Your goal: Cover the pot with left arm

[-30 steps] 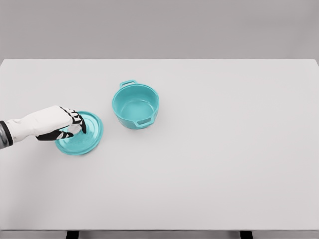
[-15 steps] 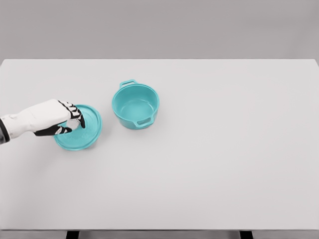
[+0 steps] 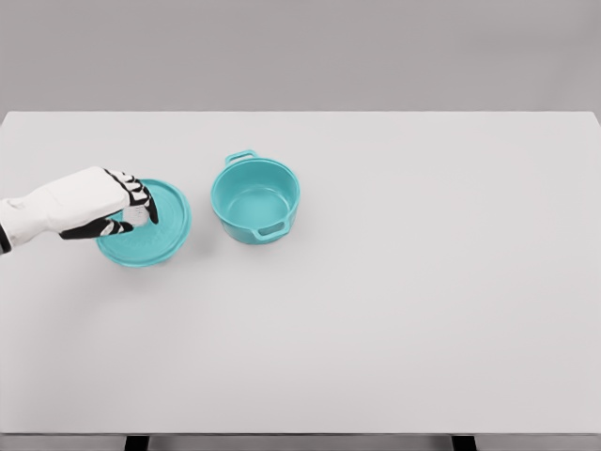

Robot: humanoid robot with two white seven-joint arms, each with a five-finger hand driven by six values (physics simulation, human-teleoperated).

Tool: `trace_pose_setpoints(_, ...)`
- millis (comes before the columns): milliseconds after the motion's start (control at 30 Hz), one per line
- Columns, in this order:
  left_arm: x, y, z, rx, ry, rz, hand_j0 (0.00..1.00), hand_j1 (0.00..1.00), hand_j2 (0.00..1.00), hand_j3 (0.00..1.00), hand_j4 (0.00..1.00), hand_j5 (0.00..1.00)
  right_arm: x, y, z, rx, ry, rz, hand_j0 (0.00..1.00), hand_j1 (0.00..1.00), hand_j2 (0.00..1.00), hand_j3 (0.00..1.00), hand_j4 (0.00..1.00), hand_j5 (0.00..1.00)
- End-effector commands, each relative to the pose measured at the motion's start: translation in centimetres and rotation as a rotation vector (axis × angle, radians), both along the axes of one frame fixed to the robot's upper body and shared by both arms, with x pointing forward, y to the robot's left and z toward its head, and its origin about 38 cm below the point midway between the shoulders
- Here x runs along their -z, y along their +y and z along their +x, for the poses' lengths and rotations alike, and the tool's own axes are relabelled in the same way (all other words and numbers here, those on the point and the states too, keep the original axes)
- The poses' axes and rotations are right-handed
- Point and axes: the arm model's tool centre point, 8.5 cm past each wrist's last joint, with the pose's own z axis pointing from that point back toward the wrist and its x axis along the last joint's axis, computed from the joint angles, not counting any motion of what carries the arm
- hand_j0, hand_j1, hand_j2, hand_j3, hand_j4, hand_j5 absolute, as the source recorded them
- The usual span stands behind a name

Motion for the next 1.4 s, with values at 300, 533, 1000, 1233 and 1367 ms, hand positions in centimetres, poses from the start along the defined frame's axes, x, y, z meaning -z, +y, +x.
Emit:
trace_pose_setpoints(300, -0.8, -0.2, 0.3, 0.005, -0.021, -0.01, 0.5, 0.5, 0.5, 0.5, 0.5, 0.5, 0.0, 0.0, 0.1, 0.0, -0.002, 0.0, 1.0, 1.0, 1.0, 1.0, 1.0, 1.0)
trace_pose_setpoints(533, -1.5, -0.9, 0.4, 0.022, -0.041, -0.024, 0.49, 0.49, 0.49, 0.49, 0.49, 0.49, 0.0, 0.0, 0.0, 0.0, -0.001, 0.0, 1.0, 1.0, 1.0, 1.0, 1.0, 1.0)
trace_pose_setpoints(1000, -1.5, -2.1, 0.6, 0.039, -0.05, -0.056, 0.49, 0.49, 0.49, 0.49, 0.49, 0.49, 0.0, 0.0, 0.1, 0.0, -0.002, 0.0, 1.0, 1.0, 1.0, 1.0, 1.0, 1.0)
trace_pose_setpoints(1233, -1.5, -2.6, 0.6, 0.046, -0.055, -0.069, 0.48, 0.48, 0.48, 0.48, 0.48, 0.48, 0.0, 0.0, 0.0, 0.0, 0.001, 0.0, 1.0, 1.0, 1.0, 1.0, 1.0, 1.0)
trace_pose_setpoints(1367, -1.8, -2.8, 0.6, 0.052, -0.065, -0.073, 0.48, 0.48, 0.48, 0.48, 0.48, 0.48, 0.0, 0.0, 0.1, 0.0, -0.002, 0.0, 1.0, 1.0, 1.0, 1.0, 1.0, 1.0)
